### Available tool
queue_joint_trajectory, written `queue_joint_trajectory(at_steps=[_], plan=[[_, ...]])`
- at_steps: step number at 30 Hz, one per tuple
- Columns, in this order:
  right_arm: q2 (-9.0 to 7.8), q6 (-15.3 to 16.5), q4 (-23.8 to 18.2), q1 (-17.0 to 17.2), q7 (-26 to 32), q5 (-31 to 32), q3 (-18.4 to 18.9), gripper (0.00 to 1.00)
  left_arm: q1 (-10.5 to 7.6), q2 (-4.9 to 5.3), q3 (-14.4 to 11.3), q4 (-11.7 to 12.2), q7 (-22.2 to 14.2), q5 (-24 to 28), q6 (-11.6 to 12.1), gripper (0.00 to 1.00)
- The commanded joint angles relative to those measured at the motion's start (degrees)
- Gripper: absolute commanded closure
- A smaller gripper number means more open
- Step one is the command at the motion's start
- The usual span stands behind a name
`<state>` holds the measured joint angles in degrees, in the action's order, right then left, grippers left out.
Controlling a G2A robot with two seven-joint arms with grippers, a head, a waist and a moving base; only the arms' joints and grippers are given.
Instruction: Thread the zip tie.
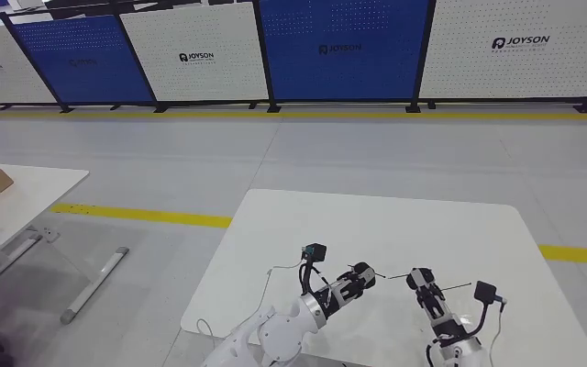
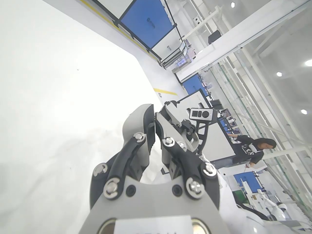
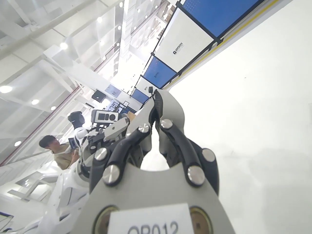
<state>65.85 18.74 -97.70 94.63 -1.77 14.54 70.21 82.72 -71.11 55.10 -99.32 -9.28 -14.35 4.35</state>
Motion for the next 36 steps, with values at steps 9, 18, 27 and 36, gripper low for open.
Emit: queue_joint_trajectory(at_steps=[9, 18, 27, 36], plan=[[0.15, 0.37, -0.35, 0.22, -0.96, -0.24, 0.28, 1.0, 0.0, 0.0, 0.0, 0.0, 0.0, 0.0, 0.0, 1.0], [0.49, 0.59, -0.78, 0.19, 0.18, 0.51, -0.16, 1.0, 0.0, 0.0, 0.0, 0.0, 0.0, 0.0, 0.0, 1.0], [0.88, 0.14, -0.56, 0.39, -0.39, 1.66, -0.28, 1.0, 0.0, 0.0, 0.0, 0.0, 0.0, 0.0, 0.0, 1.0], [1.04, 0.74, -1.52, 1.24, -0.64, 0.39, 0.84, 1.0, 0.0, 0.0, 0.0, 0.0, 0.0, 0.0, 0.0, 1.0]])
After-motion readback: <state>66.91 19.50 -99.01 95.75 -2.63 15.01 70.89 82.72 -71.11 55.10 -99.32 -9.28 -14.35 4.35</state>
